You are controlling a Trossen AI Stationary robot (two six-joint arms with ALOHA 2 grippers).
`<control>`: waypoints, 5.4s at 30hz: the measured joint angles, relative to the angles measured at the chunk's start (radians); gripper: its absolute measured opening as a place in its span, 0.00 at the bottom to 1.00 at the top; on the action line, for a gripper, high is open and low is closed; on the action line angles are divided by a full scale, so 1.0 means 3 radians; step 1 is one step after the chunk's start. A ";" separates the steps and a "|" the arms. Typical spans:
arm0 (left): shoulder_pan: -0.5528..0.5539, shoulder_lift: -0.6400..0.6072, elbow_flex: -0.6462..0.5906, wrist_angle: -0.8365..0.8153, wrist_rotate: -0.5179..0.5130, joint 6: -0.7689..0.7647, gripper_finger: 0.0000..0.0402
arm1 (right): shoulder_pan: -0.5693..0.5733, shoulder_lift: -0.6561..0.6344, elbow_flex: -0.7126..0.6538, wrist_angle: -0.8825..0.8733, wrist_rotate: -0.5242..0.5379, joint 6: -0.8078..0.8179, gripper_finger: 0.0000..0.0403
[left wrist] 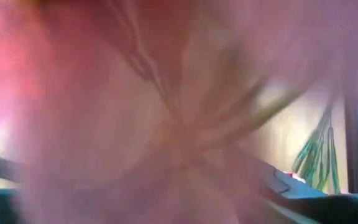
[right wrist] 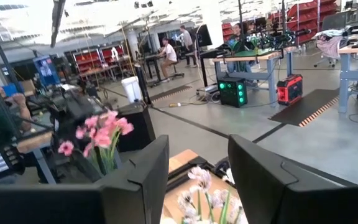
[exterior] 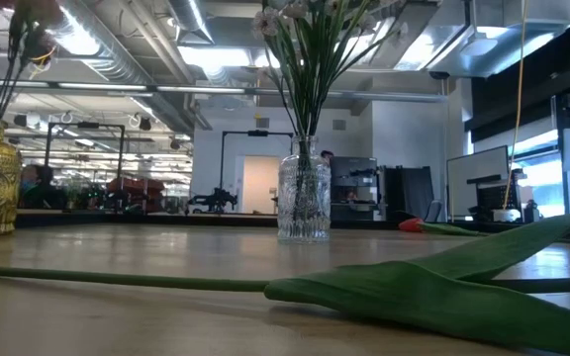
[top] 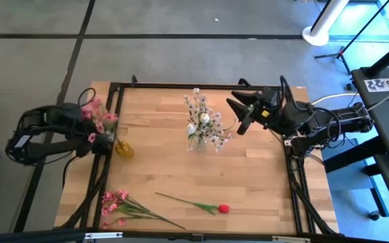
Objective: Sort flowers into vase by color
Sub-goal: Put the top pink flowers into the yellow vase, then put the pink flowers into the yellow vase
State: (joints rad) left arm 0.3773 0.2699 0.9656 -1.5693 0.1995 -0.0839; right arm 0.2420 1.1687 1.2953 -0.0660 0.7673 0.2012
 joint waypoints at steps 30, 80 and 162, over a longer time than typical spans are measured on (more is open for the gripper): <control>0.0000 0.0169 0.1194 0.0033 0.0629 -0.1334 0.36 | 0.0000 0.0001 0.0000 -0.0049 0.0024 -0.0078 0.41; 0.1343 0.0358 0.1222 0.2692 0.3544 -0.1893 0.24 | 0.0001 0.0001 -0.0001 -0.0209 0.0382 0.0025 0.41; -0.4219 0.5155 0.0923 0.2516 -0.0159 -0.8418 0.41 | -0.0001 -0.0239 -0.0004 -0.2237 -0.0367 0.0001 0.81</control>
State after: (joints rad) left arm -0.8883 1.8164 1.2427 -0.8145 0.1519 -2.6094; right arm 0.2417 1.0969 1.2942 -0.7371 0.6571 0.2016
